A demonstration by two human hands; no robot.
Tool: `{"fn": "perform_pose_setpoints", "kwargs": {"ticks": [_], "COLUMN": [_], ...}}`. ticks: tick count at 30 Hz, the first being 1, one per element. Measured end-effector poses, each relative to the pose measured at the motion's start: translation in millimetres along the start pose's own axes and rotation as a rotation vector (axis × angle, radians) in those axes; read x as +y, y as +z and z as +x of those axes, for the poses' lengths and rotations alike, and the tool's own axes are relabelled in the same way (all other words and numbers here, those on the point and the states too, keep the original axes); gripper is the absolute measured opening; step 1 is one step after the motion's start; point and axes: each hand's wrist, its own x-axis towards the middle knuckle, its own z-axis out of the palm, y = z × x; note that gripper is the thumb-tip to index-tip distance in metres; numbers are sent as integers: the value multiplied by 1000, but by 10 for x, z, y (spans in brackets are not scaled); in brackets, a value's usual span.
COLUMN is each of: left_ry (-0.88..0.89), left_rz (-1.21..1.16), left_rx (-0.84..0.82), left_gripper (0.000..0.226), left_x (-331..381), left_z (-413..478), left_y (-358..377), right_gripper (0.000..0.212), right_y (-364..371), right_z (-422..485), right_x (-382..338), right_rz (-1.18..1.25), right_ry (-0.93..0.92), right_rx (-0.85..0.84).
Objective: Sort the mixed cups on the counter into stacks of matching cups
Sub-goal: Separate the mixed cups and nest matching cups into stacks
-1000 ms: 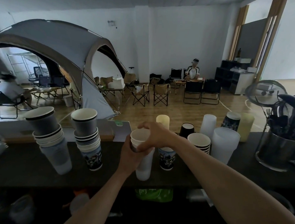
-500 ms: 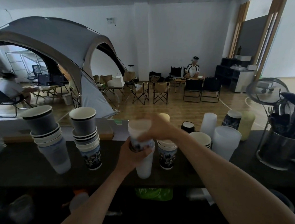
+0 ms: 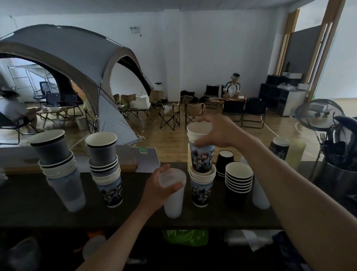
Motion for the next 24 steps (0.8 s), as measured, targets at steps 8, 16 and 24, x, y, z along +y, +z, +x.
{"fn": "perform_pose_setpoints", "kwargs": {"ticks": [8,16,24], "left_ry": [23,90,257], "left_rz": [65,64,167], "left_rx": [-82,-13,-82], "left_gripper": [121,77,74], "left_x": [-86,40,1040], "left_z": [-29,-171,-79], "left_y": [-37,-80,-36], "right_gripper": [111,81,61], "right_y": [708,536,210], "right_z": [-185,-397,-532], "right_x": [460,-181,-377], "right_rz": [-95,6,351], "right_ry": [106,-165,-152], "right_rx": [-199,11,-41]}}
